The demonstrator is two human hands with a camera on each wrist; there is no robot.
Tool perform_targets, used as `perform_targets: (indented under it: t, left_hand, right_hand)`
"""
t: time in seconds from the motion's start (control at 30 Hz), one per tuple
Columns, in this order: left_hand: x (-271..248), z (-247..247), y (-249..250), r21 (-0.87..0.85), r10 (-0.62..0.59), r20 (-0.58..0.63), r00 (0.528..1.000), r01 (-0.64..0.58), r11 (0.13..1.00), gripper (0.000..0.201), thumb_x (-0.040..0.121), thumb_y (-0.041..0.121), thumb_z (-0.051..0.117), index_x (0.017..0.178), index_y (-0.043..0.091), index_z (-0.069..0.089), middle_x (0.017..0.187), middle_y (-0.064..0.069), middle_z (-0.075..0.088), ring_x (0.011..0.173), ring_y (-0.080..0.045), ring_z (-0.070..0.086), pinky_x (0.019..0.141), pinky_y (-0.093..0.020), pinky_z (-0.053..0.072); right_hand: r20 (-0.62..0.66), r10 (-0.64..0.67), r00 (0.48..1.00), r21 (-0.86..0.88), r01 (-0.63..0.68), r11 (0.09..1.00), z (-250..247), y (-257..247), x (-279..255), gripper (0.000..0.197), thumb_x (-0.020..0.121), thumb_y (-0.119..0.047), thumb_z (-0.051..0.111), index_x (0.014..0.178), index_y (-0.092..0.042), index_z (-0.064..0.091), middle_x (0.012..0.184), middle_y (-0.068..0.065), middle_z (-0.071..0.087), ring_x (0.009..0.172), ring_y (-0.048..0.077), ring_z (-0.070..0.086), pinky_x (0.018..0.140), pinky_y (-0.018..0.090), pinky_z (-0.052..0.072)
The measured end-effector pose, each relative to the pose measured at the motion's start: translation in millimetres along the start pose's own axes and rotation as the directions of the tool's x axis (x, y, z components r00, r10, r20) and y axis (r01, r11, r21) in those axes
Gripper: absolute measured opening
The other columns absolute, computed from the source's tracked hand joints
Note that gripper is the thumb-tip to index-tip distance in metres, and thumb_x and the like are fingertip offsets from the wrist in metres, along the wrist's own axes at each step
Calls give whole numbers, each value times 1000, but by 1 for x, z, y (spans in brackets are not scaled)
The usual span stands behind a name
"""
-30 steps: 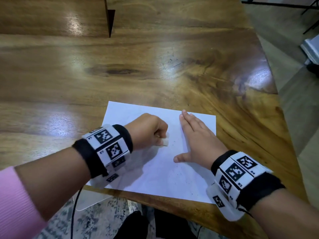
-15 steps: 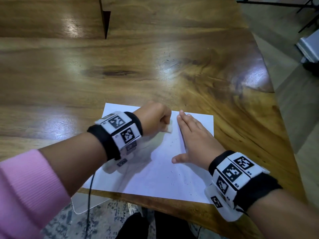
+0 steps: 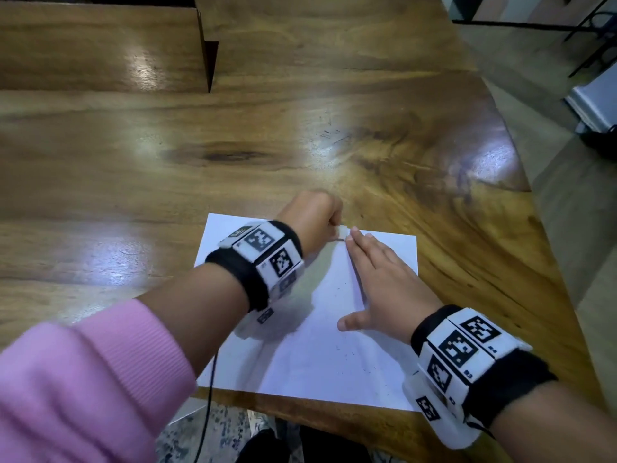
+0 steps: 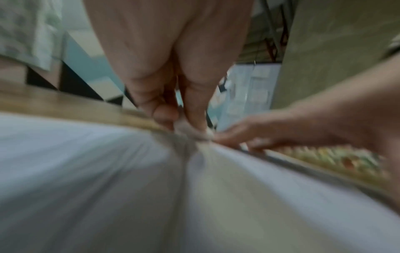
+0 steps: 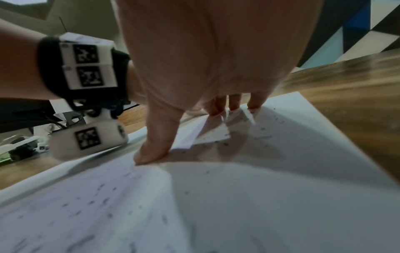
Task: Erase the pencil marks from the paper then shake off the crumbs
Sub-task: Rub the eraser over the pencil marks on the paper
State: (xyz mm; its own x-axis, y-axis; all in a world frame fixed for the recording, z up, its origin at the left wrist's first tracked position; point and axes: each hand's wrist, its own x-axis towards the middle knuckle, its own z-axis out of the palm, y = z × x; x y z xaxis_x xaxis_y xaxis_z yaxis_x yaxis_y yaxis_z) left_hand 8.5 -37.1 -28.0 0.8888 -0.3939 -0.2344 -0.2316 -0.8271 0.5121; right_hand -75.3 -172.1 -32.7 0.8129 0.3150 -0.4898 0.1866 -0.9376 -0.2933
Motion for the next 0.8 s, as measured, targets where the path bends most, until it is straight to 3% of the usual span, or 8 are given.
perform_targets:
  t: [0.07,0.17,0.23,0.33,0.43,0.53,0.63,0.8]
  left_hand:
    - [-3,-2,-2,19,14,32,999,-14,1000,7,77,11,65,72,13,61,78,-4,57,72,-21,51,52,-16,30]
    - [-30,-3,-19,66,16,176,984,-28,997,37,75,8,66,51,23,42,67,2,52,62,-15,45,52,-15,32]
    - [-42,-3,-25,43,-7,226,974,-3,999,31,75,6,66,56,22,46,71,1,55,69,-17,49,59,-22,35]
    - [-28,-9,-17,18,-15,133,991,12,1000,9,76,10,68,73,13,60,66,4,54,73,-19,51,54,-17,34]
    - [-4,-12,-8,-5,-17,59,998,17,1000,17,77,7,64,66,16,55,86,-3,69,86,-24,61,68,-24,45]
    - [-21,-11,-17,33,-6,65,998,4,999,20,75,4,64,62,16,53,60,6,51,69,-19,48,54,-17,33]
    - [-43,-6,-32,49,1,156,988,-9,999,39,75,6,65,50,23,40,55,13,41,57,-13,39,48,-12,26]
    - [-11,-9,-22,-21,-26,29,999,27,999,5,78,10,66,79,11,61,66,9,56,71,-17,50,49,-6,29]
  right_hand:
    - [4,1,1000,-1,-1,1000,0,0,0,123,72,-58,69,149,-14,-16,155,-5,-26,144,11,-17,114,23,-7]
    - [0,0,1000,12,0,1000,1,2,1,124,71,-58,70,149,-16,-16,155,-6,-26,144,10,-17,113,23,-7]
    - [9,-6,1000,19,6,1000,2,3,1,122,71,-58,71,149,-22,-16,155,-7,-26,144,11,-18,113,23,-5]
    - [22,-19,1000,10,19,1000,2,2,2,119,71,-57,71,149,-31,-15,155,-7,-27,144,13,-18,115,27,-2]
    - [18,-12,1000,4,12,1000,2,2,3,118,71,-56,72,149,-30,-13,156,-7,-25,144,13,-17,116,28,0]
    - [23,1,1000,8,-1,1000,2,1,3,119,70,-55,73,149,-30,-12,155,-8,-25,144,13,-17,116,28,1]
    - [24,13,1000,32,-14,999,1,0,4,119,70,-53,75,150,-31,-11,155,-9,-25,144,11,-17,116,28,2]
    - [26,18,1000,27,-19,999,2,-1,4,119,70,-52,75,149,-30,-12,155,-8,-25,144,13,-17,117,29,1]
